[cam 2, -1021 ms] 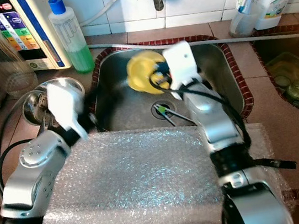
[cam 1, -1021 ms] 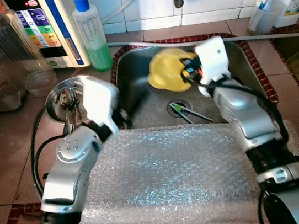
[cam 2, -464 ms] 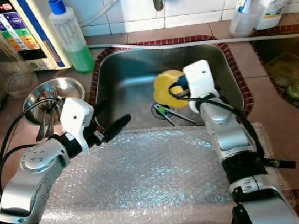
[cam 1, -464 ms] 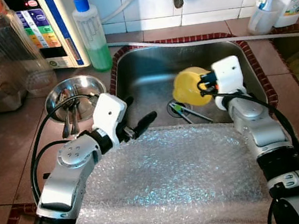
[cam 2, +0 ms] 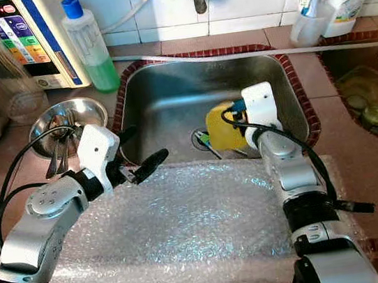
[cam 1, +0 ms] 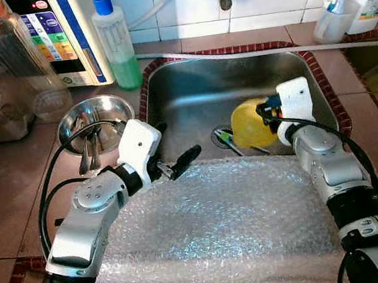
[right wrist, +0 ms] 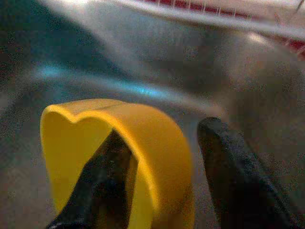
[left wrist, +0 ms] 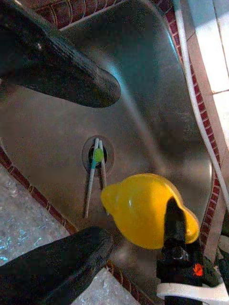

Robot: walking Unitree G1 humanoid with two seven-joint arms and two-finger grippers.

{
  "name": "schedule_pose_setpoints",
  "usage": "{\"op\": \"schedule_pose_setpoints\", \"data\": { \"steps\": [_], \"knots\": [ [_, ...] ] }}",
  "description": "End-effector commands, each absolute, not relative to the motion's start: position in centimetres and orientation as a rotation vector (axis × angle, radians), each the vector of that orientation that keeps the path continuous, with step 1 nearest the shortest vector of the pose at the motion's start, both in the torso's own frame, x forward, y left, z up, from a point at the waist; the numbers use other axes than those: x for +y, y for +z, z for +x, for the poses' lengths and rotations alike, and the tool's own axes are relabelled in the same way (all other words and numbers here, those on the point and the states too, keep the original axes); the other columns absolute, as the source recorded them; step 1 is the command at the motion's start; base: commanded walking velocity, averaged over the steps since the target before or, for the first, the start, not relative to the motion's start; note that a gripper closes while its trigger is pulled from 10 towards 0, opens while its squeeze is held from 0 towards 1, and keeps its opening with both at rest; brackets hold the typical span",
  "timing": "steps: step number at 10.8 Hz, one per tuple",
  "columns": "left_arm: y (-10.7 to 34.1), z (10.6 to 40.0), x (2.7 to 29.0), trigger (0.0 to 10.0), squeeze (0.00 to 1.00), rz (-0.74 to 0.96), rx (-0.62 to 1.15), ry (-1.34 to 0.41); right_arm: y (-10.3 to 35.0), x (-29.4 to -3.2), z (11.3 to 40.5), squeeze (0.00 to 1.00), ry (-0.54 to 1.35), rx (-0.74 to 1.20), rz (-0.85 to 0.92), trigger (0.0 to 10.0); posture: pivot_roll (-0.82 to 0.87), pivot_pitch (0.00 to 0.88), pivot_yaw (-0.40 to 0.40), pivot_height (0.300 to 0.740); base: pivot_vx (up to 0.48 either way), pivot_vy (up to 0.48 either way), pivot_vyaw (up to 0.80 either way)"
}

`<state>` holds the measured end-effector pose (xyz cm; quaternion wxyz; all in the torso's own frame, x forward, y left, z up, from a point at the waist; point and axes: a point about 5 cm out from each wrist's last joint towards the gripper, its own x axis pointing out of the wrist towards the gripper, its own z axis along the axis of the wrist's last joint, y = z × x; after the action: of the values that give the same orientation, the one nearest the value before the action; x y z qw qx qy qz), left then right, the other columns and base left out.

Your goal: Kitchen organization

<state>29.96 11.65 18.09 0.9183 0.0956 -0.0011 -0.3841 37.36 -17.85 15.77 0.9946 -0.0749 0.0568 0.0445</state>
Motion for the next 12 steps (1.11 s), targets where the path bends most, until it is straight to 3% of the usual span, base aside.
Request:
{"op": "schedule_pose_setpoints", "data": {
  "steps": [1,3,4,7,11,12],
  "knots": [
    [18.3,29.6,11.7,10.0,1.00,0.219,-0.006,-0.799,15.6,-17.9,37.6,1.00,0.070,0.154,-0.102,10.0,-0.12,0.194,0.085,0.740,0.000,0.000,0.00],
    [18.3,29.6,11.7,10.0,1.00,0.225,-0.002,-0.800,14.2,-17.3,37.5,1.00,0.118,0.288,0.000,10.0,-0.12,0.194,0.085,0.740,0.000,0.000,0.00],
    [18.3,29.6,11.7,10.0,1.00,0.229,-0.001,-0.803,13.3,-16.8,37.3,1.00,0.153,0.382,0.137,10.0,-0.11,0.193,0.089,0.740,0.000,0.000,0.00],
    [18.3,29.6,11.5,10.0,1.00,0.234,-0.002,-0.804,15.1,-18.1,38.0,1.00,0.072,0.255,0.197,10.0,-0.12,0.195,0.090,0.740,0.000,0.000,0.00],
    [18.3,29.6,11.3,10.0,1.00,0.233,-0.002,-0.808,16.7,-16.7,38.1,1.00,0.240,0.206,-0.078,10.0,-0.12,0.196,0.092,0.740,0.000,0.000,0.00],
    [18.3,29.6,11.4,10.0,1.00,0.234,-0.004,-0.804,17.1,-17.3,38.4,1.00,0.182,0.184,-0.099,10.0,-0.12,0.196,0.092,0.740,0.000,0.000,0.00]
  ]
}}
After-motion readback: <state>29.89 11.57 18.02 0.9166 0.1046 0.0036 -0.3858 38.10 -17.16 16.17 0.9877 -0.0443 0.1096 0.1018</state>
